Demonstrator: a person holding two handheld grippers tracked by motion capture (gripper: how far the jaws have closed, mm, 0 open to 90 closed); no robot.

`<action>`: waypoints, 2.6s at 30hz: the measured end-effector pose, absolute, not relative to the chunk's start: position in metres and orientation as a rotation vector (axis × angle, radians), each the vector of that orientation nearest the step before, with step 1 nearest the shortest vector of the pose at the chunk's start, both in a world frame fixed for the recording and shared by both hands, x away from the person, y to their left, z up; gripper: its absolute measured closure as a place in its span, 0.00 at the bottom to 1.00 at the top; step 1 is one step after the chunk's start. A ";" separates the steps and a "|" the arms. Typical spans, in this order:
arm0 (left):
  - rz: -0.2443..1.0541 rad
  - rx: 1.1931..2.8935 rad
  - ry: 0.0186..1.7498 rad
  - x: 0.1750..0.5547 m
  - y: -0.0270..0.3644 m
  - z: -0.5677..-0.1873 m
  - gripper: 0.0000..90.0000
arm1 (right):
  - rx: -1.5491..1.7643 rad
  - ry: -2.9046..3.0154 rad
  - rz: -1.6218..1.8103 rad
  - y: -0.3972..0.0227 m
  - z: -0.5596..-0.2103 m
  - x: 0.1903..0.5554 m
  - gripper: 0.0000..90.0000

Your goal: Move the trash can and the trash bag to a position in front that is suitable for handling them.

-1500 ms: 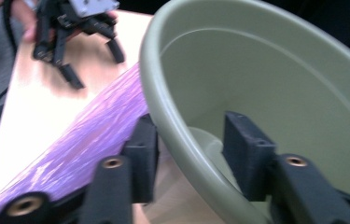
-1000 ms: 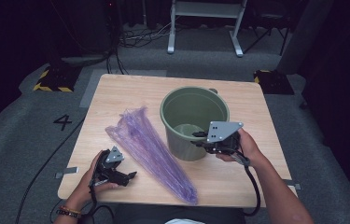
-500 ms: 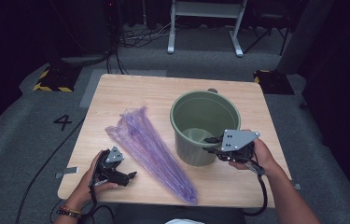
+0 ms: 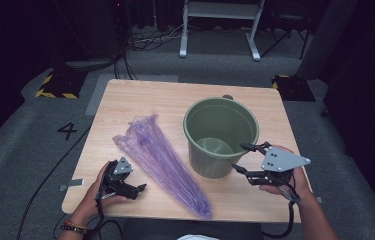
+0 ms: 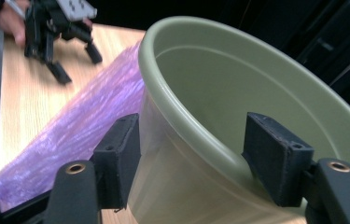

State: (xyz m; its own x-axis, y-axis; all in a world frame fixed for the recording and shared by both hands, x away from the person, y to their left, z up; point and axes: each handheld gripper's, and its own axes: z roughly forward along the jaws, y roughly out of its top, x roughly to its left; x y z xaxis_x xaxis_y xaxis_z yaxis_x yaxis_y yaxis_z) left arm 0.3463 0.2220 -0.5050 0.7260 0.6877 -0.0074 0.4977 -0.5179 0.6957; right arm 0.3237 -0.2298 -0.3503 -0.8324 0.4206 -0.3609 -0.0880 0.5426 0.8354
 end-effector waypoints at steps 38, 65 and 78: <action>0.376 2.214 0.971 0.348 0.204 -0.505 0.00 | 0.399 2.652 1.339 -0.171 -0.468 0.300 0.40; 0.426 2.114 1.133 0.363 0.183 -0.495 0.18 | 0.427 2.705 1.168 -0.160 -0.498 0.316 0.46; 0.384 2.037 1.158 0.383 0.144 -0.483 0.19 | 0.413 2.690 1.168 -0.160 -0.499 0.315 0.45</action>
State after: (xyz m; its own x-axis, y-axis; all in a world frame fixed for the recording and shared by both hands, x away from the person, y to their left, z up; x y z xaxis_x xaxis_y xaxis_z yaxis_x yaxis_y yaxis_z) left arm 0.3827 0.1444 -0.4832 0.5460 0.8318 -0.0997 0.6071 -0.3109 0.7313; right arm 0.3145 -0.1598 -0.4985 -0.9453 0.3217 -0.0537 0.1805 0.6530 0.7355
